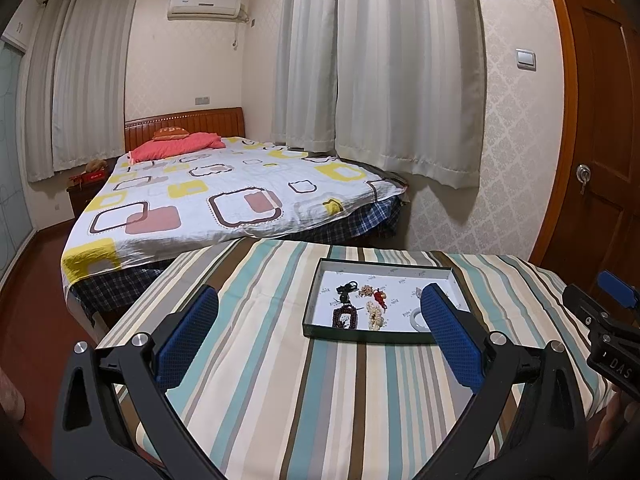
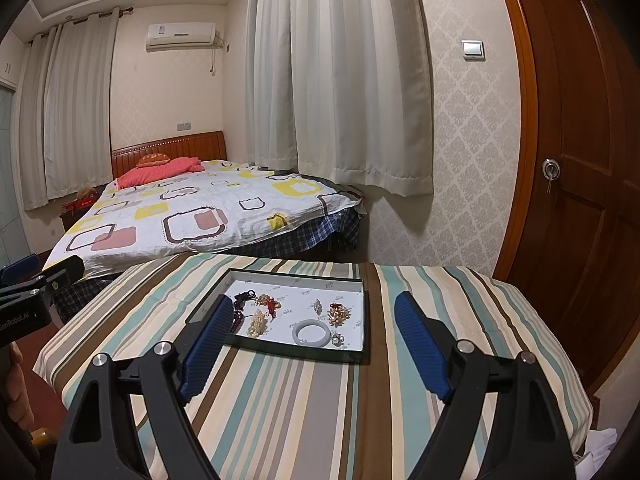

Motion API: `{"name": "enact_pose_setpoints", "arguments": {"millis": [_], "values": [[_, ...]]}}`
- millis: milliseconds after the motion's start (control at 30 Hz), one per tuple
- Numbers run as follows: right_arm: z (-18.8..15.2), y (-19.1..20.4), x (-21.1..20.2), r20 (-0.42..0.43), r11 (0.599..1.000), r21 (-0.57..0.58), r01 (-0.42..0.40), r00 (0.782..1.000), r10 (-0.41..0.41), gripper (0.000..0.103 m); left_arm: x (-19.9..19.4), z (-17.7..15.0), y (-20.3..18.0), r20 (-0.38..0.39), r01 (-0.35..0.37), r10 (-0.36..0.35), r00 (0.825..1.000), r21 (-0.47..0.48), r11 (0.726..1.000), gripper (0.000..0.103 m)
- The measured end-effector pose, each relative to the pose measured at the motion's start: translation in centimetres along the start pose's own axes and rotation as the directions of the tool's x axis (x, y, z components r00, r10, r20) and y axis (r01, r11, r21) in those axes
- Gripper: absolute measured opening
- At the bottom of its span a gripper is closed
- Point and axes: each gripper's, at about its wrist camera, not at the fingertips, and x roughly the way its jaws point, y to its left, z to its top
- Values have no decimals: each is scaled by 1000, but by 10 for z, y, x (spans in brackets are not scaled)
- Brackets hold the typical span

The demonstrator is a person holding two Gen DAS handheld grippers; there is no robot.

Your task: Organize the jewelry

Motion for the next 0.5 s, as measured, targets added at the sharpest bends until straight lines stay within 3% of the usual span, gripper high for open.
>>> {"name": "enact_pose_setpoints", "arguments": {"millis": [500], "values": [[5,-1,-2,-3,1000,0,0,1000,0,80,0,0,-2,-1,0,0,1000,0,1000,99]]}}
